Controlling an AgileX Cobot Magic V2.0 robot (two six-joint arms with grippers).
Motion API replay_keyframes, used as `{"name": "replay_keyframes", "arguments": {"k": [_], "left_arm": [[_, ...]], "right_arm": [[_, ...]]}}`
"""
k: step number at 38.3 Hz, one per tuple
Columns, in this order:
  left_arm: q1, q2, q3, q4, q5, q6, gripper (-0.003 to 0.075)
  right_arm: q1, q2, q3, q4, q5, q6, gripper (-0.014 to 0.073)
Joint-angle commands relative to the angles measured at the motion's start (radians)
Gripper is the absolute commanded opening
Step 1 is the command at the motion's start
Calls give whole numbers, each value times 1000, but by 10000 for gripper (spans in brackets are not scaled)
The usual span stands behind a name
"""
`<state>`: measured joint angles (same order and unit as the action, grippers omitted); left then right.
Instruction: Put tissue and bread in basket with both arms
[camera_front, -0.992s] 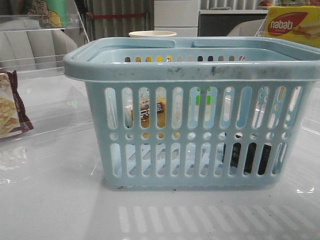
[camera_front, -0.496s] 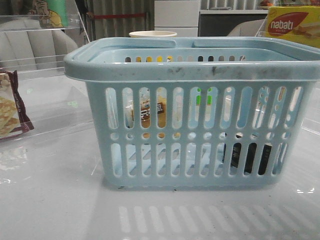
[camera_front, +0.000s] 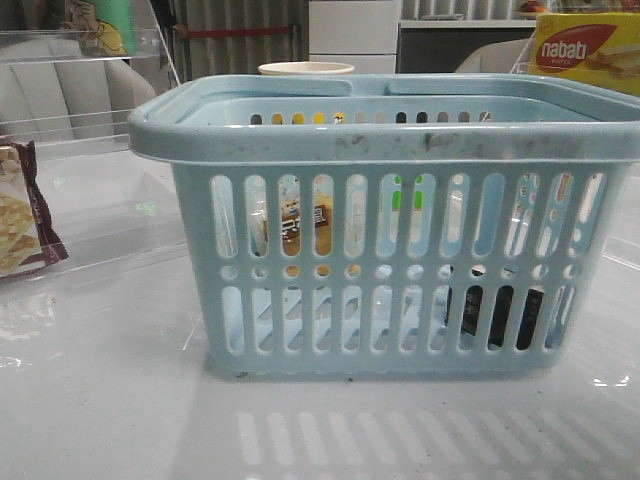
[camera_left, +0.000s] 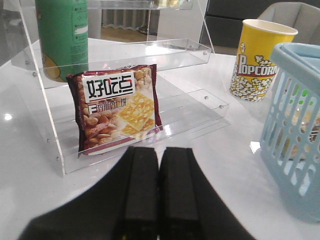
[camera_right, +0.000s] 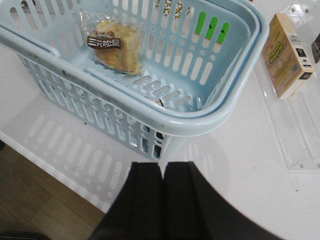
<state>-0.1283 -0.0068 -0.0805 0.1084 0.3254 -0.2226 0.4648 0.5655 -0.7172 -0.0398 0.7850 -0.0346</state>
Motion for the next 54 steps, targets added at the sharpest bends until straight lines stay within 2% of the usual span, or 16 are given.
{"name": "replay_keyframes", "arguments": {"k": [1,4,7,12,21,33,54], "left_arm": [[14,-17,40,-22,-245,34,97],[14,-17,91,-37,-362,72,97],[14,-17,88,-82,-325,142,97],[14,-17,89,-245,-325,334,97],[-4,-17,89,-108,-331,242,97],[-31,-17,89,-108,-343,243,97],[29,-17,88,-108,-343,243,97]], "right_arm": [[-1,1,-23,-14,-71,-10,56],[-1,1,-23,-14,-70,-10,56],[-1,1,-23,-14,-70,-10,56],[-1,1,-23,-14,-71,-10,56],[-1,1,-23,-14,-71,-10,56],[-1,1,-23,-14,-71,-10,56],[-1,1,-23,-14,-71,-10,56]]}}
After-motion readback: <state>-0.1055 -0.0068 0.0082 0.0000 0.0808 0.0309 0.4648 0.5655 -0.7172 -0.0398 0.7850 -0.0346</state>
